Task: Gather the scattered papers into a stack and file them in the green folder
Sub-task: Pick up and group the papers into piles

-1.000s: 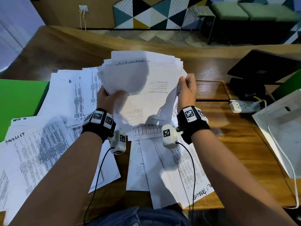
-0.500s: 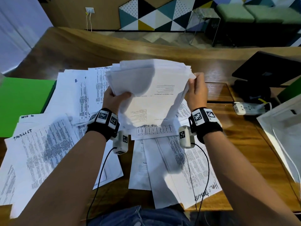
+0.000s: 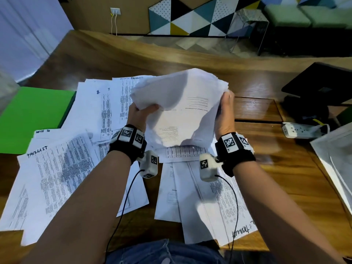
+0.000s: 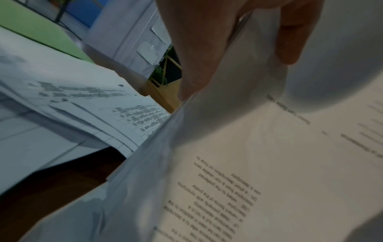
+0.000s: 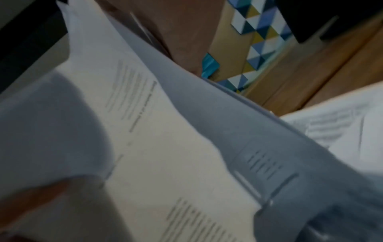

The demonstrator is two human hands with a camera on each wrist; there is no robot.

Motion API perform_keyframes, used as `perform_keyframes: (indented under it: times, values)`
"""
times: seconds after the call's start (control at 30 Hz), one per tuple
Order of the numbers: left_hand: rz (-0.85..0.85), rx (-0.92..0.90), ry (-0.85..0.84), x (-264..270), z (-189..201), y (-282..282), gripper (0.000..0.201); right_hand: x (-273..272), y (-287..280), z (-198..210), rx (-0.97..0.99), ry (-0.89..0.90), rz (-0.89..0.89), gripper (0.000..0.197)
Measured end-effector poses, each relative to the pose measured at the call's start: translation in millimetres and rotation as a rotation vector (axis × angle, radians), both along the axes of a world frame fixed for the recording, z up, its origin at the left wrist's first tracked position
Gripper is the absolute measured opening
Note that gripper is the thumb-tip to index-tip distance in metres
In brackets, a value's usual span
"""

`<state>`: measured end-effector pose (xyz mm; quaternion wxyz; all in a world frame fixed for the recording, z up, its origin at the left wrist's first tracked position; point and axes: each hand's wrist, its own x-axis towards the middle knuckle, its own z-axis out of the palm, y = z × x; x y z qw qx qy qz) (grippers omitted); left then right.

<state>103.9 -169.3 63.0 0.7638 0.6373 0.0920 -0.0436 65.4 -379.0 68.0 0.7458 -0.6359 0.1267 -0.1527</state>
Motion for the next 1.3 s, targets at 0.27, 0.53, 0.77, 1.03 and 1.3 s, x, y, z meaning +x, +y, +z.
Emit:
perform_keyframes:
  times: [0.27,0.53,0.77,1.03,1.3]
  values:
    - [-0.092,0.085,-0.02,-1,7,6,0.074,5,-7,8,0.177,0.039,-0.034,0.091]
    - [0.024,0.112,-0.001,-1,4,-1,0.032,-4,-10,-4,0.173,0.139,-0.14,0.055]
    - [0.04,0.098,-0.05,-10,0,-3,0.052,-6,0,-6,0.203,0.16,-0.193,0.04]
    - [0.055,0.127,-0.112,-10,0,-7,0.049,-12,3,-15,0.392,0.074,-0.02,0.055]
    - [0.053,0.121,-0.035,-11,-4,-7,0.054,-20,9,-14,0.185,0.005,-0.076,0.063]
